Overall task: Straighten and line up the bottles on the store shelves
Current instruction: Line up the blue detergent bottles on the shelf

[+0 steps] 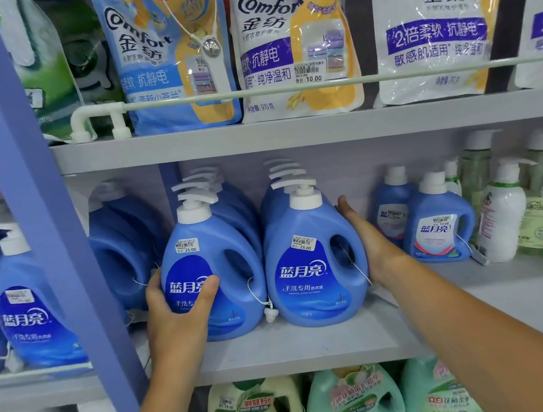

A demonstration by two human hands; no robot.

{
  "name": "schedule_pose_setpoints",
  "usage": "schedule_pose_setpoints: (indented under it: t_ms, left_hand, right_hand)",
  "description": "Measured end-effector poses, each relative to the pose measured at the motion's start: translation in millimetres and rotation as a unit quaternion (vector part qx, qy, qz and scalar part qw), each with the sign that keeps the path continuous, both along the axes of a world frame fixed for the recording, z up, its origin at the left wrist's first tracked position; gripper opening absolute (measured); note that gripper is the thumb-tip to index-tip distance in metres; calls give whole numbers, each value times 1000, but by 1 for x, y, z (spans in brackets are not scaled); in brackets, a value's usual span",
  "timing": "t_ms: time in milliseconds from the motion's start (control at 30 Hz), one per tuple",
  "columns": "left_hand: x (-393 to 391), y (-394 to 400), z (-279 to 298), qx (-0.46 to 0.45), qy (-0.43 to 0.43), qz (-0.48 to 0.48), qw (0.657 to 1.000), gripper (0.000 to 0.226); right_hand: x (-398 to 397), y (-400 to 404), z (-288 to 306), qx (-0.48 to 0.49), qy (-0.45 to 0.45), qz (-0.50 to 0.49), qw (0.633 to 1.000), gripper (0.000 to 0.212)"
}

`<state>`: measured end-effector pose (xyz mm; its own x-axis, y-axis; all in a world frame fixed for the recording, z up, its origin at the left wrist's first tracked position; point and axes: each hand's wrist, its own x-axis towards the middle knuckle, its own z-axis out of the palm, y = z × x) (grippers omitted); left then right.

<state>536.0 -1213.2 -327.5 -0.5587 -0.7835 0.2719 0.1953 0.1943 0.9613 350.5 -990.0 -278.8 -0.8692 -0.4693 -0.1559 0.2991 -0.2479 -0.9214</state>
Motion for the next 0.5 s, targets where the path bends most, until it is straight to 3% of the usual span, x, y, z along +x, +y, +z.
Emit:
schedule_pose_setpoints:
  t_ms: [333, 500]
  left_hand:
    - [-1, 0, -1, 1, 0, -1, 1000, 81]
    - [-1, -2, -2, 8, 10, -5, 1000, 77]
  right_hand:
    - [6, 1, 1, -1, 10, -3, 1000, 63]
    - [14, 7, 9, -36, 45, -99, 993, 48]
